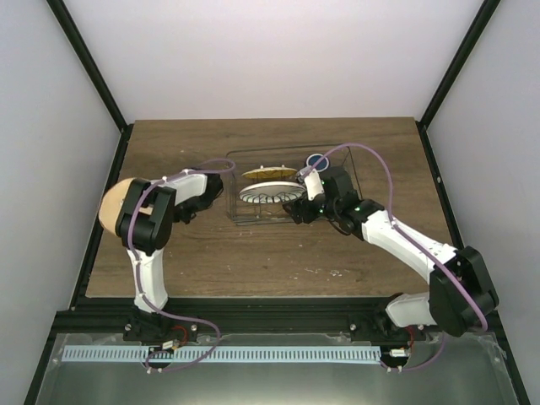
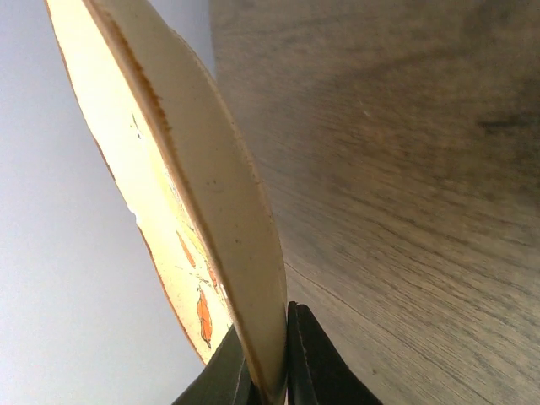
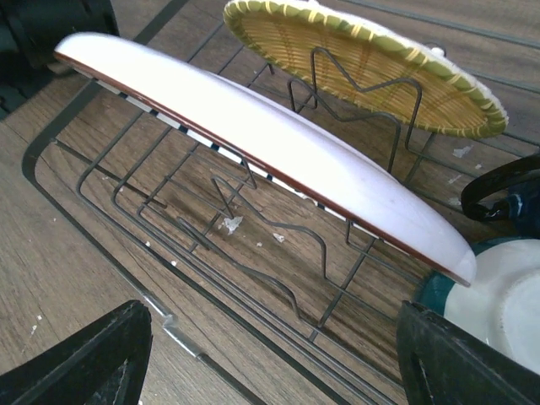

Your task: Load the mixed dishes into the dish rack

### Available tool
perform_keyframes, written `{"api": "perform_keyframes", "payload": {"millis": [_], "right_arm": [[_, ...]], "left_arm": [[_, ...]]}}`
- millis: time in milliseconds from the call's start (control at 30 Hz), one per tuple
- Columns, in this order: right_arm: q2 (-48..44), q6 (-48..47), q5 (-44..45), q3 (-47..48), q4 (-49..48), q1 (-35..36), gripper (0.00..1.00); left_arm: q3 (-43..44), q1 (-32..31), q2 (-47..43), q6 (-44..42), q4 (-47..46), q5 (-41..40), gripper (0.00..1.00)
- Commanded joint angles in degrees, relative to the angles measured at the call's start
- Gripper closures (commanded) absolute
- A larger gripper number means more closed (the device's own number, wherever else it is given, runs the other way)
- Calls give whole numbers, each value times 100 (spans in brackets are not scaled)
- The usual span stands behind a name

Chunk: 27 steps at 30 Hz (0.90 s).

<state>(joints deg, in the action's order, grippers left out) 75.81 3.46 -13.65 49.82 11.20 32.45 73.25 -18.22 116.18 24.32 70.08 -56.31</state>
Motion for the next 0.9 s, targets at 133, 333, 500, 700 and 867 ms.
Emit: {"api": "perform_keyframes", "payload": {"millis": [133,333,500,700,867], "right_arm": [[216,-92,91,273,40,34,20],[400,-49,-31,412,107,1,17],[472,173,-462,552,227,-361,15],[484,205,-385,590,386,-848,15],[549,342,-262,566,420,-1262,15]], "left_arm": [[775,-74,-777,-765,154,-1042,100],[868,-573,-1092,-1333,-47,-1092,100],[1097,-1135,-1225,-1427,351,-1147,100],[1258,-1684,-1466,-1243,869,-1212,100],[1380,-2216,-1592,-708,1587,-1285,100]]}}
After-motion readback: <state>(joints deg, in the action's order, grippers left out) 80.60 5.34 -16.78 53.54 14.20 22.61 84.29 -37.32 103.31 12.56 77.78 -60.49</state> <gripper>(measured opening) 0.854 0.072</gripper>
